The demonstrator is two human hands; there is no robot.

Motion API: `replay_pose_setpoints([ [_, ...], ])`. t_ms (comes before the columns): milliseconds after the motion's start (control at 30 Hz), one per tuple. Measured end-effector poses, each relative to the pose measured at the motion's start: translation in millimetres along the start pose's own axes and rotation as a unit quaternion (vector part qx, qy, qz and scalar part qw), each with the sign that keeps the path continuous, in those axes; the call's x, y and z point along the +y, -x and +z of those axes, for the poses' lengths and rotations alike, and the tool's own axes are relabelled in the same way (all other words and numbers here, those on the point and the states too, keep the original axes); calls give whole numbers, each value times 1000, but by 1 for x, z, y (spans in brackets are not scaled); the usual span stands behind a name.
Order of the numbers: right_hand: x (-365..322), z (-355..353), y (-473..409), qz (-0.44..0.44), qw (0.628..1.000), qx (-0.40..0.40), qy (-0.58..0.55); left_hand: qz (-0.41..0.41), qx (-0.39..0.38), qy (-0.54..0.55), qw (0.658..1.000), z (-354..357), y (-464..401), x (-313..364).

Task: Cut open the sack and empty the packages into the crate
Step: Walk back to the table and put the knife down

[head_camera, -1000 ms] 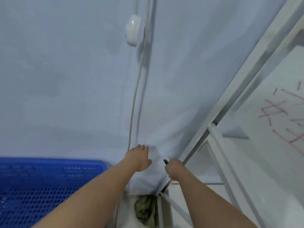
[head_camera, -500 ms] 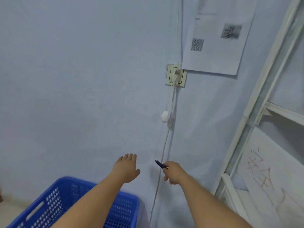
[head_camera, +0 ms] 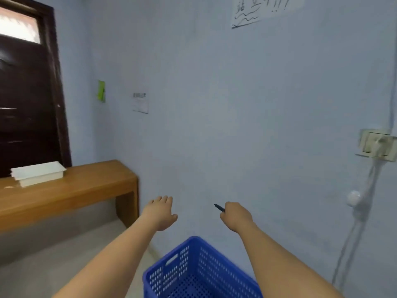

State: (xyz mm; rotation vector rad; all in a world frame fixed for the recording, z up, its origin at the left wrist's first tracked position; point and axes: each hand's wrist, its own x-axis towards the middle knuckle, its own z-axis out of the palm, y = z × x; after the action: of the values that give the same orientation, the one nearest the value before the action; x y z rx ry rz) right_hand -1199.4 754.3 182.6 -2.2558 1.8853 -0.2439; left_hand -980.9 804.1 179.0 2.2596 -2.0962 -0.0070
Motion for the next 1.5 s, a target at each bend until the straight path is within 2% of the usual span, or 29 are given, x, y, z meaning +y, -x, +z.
replay_pose_setpoints([
  [233, -220, 33, -42, -118, 993, 25, 14, -161, 28, 0, 987, -29, 38, -230],
  [433, -363, 71, -63, -178, 984, 28, 2, -250, 24, 6, 968, -33, 71, -371],
  [733, -497, 132, -136, -207, 978, 1, -5, -310, 16, 20, 950, -14, 51, -505],
  [1000, -627, 173, -248, -254, 967, -21, -12, -364, -4, -22, 931, -15, -31, -626],
  [1300, -775, 216, -344, -309, 949, -57, 4, -409, -22, 8, 912, -16, -107, -748],
  [1500, -862, 243, -399, -303, 952, -45, 6, -402, -10, 0, 916, -12, -154, -842],
])
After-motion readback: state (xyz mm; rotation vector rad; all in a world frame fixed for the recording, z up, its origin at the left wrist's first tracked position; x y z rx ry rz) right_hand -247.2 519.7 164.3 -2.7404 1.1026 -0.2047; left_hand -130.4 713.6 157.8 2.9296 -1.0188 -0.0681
